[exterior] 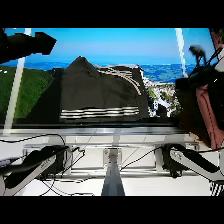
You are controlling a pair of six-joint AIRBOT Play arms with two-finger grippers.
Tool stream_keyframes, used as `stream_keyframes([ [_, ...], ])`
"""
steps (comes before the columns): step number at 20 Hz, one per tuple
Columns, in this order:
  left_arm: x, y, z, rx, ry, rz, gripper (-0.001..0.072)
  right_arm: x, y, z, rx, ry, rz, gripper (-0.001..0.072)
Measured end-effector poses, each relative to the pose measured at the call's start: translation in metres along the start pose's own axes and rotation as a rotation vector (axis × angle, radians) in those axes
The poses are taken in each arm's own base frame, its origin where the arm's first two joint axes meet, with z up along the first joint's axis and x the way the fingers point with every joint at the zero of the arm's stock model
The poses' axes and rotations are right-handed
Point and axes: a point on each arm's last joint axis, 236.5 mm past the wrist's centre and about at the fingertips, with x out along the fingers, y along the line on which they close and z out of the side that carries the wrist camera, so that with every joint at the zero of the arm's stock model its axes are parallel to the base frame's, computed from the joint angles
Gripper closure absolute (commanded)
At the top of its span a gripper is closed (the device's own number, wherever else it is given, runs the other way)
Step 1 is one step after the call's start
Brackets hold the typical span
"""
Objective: Fold the clothes and pants, and hang the long-sleeved shirts on hangers.
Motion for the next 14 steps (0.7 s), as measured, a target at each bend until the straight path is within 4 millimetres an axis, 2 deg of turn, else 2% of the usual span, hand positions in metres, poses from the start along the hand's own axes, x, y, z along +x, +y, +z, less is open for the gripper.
stream_keyframes([
  [1,0.000,0.007,-0.004,0.018,0.018,0.030,0.0618,0.018,0.003,-0.014,0.035,0.026,0.055,0.0205],
  [2,0.000,0.017,-0.010,0.041,0.045,0.068,0.0619,0.037,0.009,-0.029,0.071,0.048,0.111,0.0171],
  [6,0.001,0.066,-0.041,0.091,0.184,0.220,0.0619,0.094,0.038,-0.077,0.213,0.095,0.279,0.0180],
  [8,0.002,0.097,-0.069,0.055,0.293,0.280,0.0619,0.110,0.050,-0.091,0.283,0.096,0.330,0.0184],
  [10,0.001,0.125,-0.109,-0.024,0.426,0.306,0.0619,0.119,0.058,-0.098,0.339,0.090,0.366,0.0189],
  [11,0.000,0.134,-0.132,-0.076,0.492,0.300,0.0590,0.122,0.061,-0.101,0.357,0.089,0.378,0.0206],
  [12,-0.001,0.141,-0.157,-0.137,0.557,0.281,0.0499,0.124,0.062,-0.102,0.372,0.084,0.384,0.0206],
  [13,-0.002,0.144,-0.180,-0.206,0.606,0.256,0.0451,0.125,0.063,-0.101,0.386,0.077,0.390,0.0209],
  [14,-0.004,0.146,-0.204,-0.278,0.650,0.227,0.0449,0.127,0.064,-0.101,0.399,0.070,0.397,0.0231],
])
